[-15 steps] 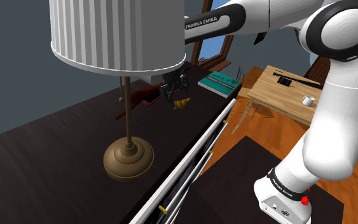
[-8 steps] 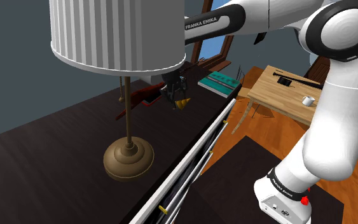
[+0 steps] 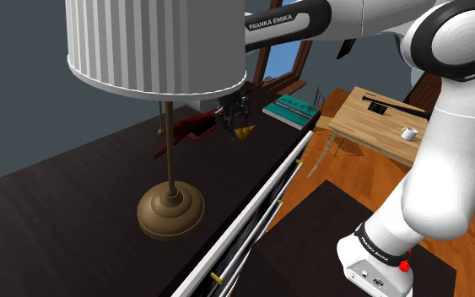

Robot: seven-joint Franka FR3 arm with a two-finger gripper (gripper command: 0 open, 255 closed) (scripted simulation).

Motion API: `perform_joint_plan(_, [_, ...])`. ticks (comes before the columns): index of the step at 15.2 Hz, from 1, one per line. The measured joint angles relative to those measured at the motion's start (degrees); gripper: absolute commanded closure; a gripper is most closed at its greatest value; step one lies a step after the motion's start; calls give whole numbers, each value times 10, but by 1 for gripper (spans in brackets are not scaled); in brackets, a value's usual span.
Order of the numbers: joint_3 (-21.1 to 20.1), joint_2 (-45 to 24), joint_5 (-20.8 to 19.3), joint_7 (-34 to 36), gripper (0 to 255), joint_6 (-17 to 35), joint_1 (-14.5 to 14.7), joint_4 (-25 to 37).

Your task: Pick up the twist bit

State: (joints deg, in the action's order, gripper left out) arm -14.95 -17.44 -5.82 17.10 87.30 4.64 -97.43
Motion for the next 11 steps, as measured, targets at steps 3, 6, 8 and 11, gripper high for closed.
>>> perform_joint_plan(3, [0, 3, 1, -2, 255, -22, 0, 20])
perform_joint_plan(6, [-1, 9, 2, -3, 255, -44, 1, 36])
perform_joint_plan(8, [-1, 11, 3, -4, 255, -59, 1, 49])
perform_joint_plan(11, [-2, 15, 4, -4, 255, -76, 1, 62])
